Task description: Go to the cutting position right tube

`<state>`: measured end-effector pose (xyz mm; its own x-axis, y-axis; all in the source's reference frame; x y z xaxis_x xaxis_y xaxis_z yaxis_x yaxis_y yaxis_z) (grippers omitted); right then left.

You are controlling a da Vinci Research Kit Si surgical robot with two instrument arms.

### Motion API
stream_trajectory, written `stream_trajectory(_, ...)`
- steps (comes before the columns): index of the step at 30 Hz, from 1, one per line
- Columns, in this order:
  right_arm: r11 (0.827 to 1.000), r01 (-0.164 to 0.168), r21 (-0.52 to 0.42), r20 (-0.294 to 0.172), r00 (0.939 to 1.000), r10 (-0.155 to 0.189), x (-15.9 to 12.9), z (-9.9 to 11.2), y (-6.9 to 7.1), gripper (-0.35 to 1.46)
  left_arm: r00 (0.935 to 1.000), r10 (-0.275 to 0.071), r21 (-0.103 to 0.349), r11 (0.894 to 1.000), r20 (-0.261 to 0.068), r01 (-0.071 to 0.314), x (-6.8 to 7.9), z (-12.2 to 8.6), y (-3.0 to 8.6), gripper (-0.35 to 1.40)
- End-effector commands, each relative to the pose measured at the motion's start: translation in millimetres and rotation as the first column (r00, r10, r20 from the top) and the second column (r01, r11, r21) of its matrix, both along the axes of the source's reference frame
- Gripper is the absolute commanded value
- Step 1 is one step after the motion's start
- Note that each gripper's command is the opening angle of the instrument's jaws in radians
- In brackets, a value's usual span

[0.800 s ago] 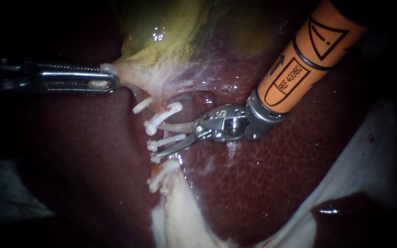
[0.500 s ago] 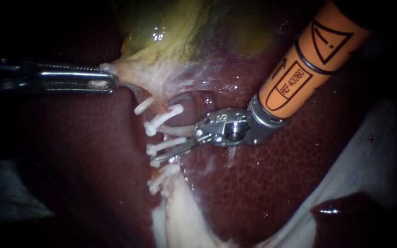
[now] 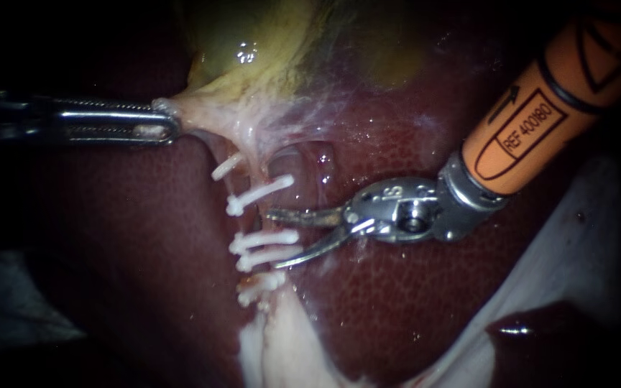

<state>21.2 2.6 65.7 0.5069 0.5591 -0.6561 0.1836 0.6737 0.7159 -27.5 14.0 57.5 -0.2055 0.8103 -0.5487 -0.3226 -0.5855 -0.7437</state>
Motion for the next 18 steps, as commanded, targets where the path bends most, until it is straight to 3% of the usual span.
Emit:
stream_trajectory(1,1.0,-0.006,0.003,0.005,1.0,0.006,-0.3,0.5,0.2,1.34,1.0,0.0,0.0,1.0,0.0,0.0,0.0,0.0,0.0,-0.35)
stream_trajectory(9,0.999,-0.031,0.037,0.037,0.9989,0.03,-0.6,3.5,1.7,1.32,1.0,0.0,0.0,1.0,0.0,0.0,0.0,0.0,0.0,-0.35)
stream_trajectory(18,0.997,-0.041,0.059,0.059,0.9976,0.037,1.3,5.5,0.6,1.32,1.0,0.0,0.0,1.0,0.0,0.0,0.0,0.0,0.0,-0.35)
